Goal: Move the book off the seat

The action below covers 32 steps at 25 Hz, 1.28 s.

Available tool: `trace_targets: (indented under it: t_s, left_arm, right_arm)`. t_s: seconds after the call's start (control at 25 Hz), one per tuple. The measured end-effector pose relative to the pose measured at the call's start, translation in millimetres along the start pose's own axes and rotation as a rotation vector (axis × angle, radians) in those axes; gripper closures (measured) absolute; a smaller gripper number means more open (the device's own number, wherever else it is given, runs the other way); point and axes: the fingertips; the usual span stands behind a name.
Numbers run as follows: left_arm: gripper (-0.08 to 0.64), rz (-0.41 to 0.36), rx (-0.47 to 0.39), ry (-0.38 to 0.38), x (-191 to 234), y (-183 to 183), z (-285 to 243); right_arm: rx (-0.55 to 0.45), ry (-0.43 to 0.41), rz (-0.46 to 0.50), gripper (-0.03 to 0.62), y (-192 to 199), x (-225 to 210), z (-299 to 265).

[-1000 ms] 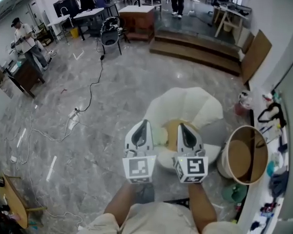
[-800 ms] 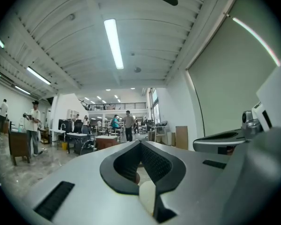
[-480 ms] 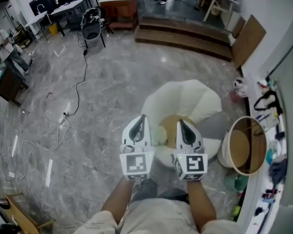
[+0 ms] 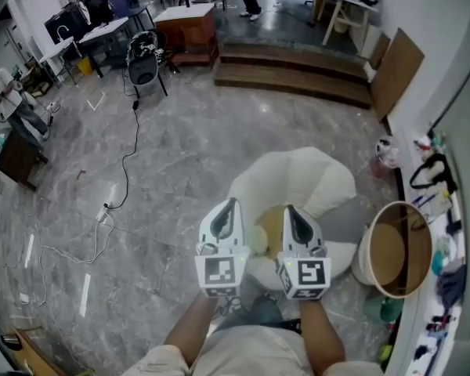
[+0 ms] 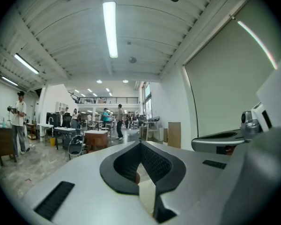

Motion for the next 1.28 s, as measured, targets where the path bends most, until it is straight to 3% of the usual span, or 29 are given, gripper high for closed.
trace_targets:
  t_s: [0.32,0.76,0.96,1.28]
  left_arm:
    - [0.557,-0.042,0.009,0.001,-29,-7,-41]
    - [0.557,-0.100,0.098,0.194,-66,28,-111]
    - [0.558,-0.168,0.181,0.341,-69,78,-142]
    - [0.557,-0.236,0.353,0.539,-63,200,-193]
  right_arm:
    - [-0.057,0.016,-0.030,0.588,-14,-57,-15]
    - [-0.022,0.181,-0.153,0.589,34,-121,-32]
    - [0.061,0.299,-0.216,0.589,83,-122,-50]
    - [0.211,0.473,-0.392,0.589,198,-127,-96]
Point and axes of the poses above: the fingertips, and each gripper's own axes: z backward along the fingers, x to its left, y out of its underside, and after that the axes turned 7 degrees about -z, right-handed
